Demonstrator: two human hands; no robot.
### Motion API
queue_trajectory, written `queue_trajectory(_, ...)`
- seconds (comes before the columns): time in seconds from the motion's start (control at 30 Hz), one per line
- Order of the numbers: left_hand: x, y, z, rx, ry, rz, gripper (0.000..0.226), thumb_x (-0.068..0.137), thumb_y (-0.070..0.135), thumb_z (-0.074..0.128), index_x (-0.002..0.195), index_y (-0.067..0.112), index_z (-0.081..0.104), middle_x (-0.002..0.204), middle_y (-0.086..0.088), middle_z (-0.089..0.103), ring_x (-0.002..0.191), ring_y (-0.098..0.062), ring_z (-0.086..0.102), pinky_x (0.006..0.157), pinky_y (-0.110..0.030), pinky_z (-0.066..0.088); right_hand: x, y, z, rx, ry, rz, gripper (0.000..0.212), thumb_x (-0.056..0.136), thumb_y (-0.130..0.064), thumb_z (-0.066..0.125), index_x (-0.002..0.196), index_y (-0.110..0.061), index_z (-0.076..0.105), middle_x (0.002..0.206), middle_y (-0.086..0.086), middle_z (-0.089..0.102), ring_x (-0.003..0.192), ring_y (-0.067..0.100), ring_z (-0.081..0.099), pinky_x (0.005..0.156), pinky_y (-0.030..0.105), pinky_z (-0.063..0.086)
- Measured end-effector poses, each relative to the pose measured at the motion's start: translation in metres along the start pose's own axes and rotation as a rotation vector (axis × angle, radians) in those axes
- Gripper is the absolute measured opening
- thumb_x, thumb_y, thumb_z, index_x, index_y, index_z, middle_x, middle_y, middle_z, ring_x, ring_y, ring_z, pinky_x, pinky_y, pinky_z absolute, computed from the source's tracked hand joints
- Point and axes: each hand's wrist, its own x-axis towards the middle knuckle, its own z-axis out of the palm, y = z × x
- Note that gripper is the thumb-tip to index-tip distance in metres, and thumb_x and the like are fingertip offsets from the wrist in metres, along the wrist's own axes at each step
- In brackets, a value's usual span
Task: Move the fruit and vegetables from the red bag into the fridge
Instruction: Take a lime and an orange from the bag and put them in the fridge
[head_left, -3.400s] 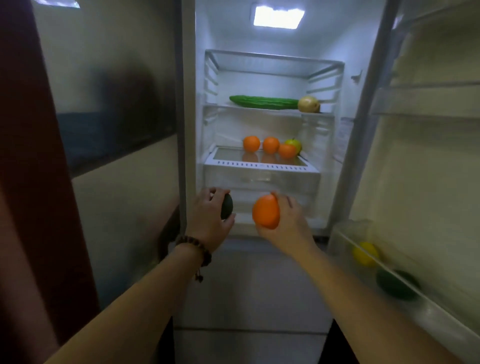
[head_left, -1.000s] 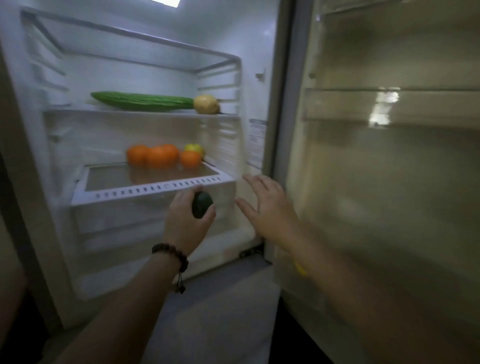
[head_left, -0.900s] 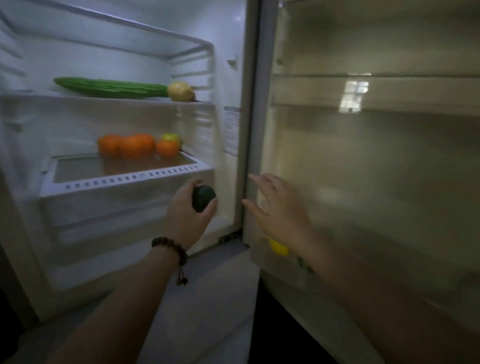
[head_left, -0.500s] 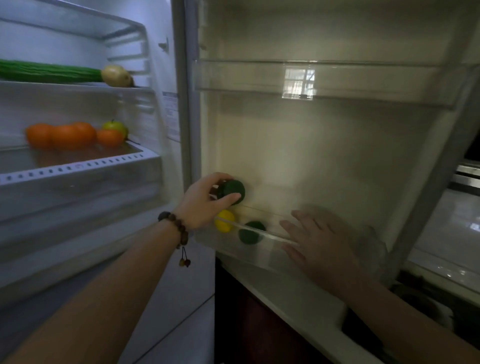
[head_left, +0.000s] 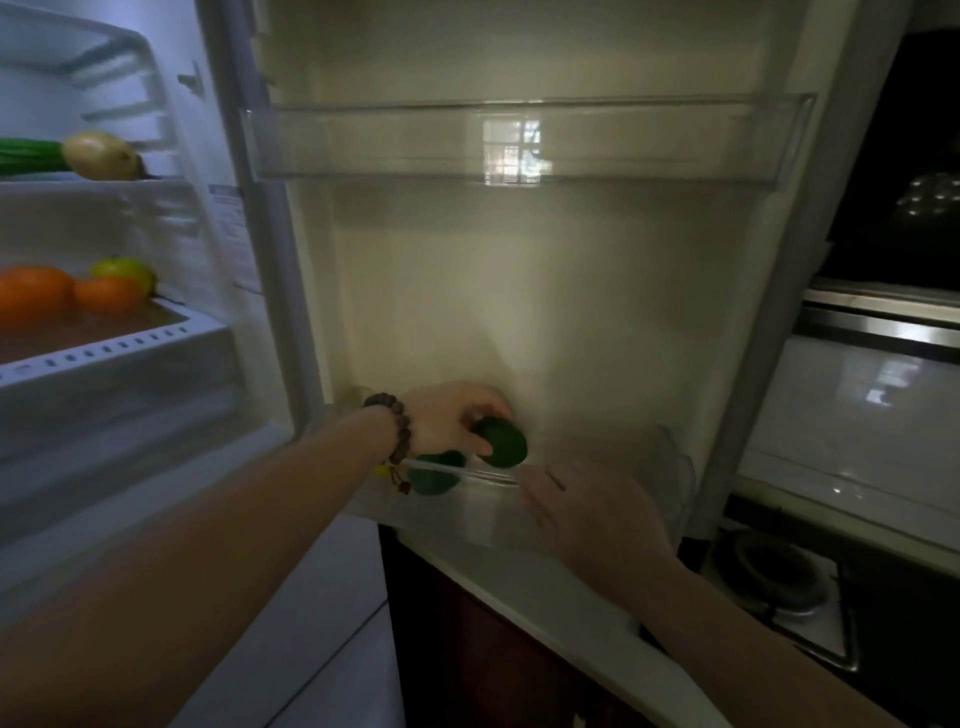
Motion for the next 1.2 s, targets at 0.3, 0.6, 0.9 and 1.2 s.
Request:
queue_trajectory(0.3, 0.021, -0.022, 0.001, 0.358, -0.106, 0.049, 0.033, 0.078, 0.04, 0.068, 0.109, 0.038, 0.058, 0.109, 0.013, 0.057, 0.096, -0.009, 0.056, 0.078, -0.025, 0.047, 0.005, 0.011, 0.006, 0.072, -0.011, 0.01, 0.019, 0.094, -0.035, 0.039, 0.101, -0.025, 0.053, 0.071, -0.005, 0.057, 0.056, 0.014, 0.051, 0.038, 0.03, 0.043)
queue_trajectory(0.6, -0.002, -0.018, -0.019, 0.143, 0.011, 0.053, 0.051, 0.084, 0.048, 0.06, 0.131, 0.036, 0.045, 0.125, 0.01, 0.052, 0.11, -0.007, 0.05, 0.097, -0.03, 0.043, 0.006, 0.012, 0.004, 0.085, -0.071, 0.048, 0.022, 0.097, -0.038, 0.033, 0.106, -0.026, 0.049, 0.07, -0.002, 0.055, 0.058, 0.017, 0.049, 0.042, 0.034, 0.046)
queue_trajectory(0.9, -0.024, 0.019, 0.0, 0.227, 0.32, 0.267, 0.049, 0.092, 0.041, 0.049, 0.138, 0.026, 0.041, 0.142, 0.004, 0.041, 0.131, -0.014, 0.034, 0.111, -0.033, 0.029, -0.008, 0.001, -0.013, 0.066, -0.098, 0.251, 0.044, 0.096, -0.046, 0.033, 0.129, -0.023, 0.049, 0.108, 0.001, 0.059, 0.1, 0.021, 0.055, 0.084, 0.035, 0.046)
queue_trajectory(1.2, -0.001, 0.135, 0.083, 0.273, 0.446, 0.505, 0.059, 0.091, 0.047, 0.043, 0.143, 0.021, 0.032, 0.152, -0.002, 0.026, 0.142, -0.02, 0.013, 0.115, -0.04, 0.017, -0.102, 0.047, -0.08, 0.045, -0.035, 0.669, 0.049, 0.093, -0.046, 0.037, 0.136, -0.023, 0.041, 0.136, 0.002, 0.047, 0.129, 0.02, 0.039, 0.106, 0.043, 0.038)
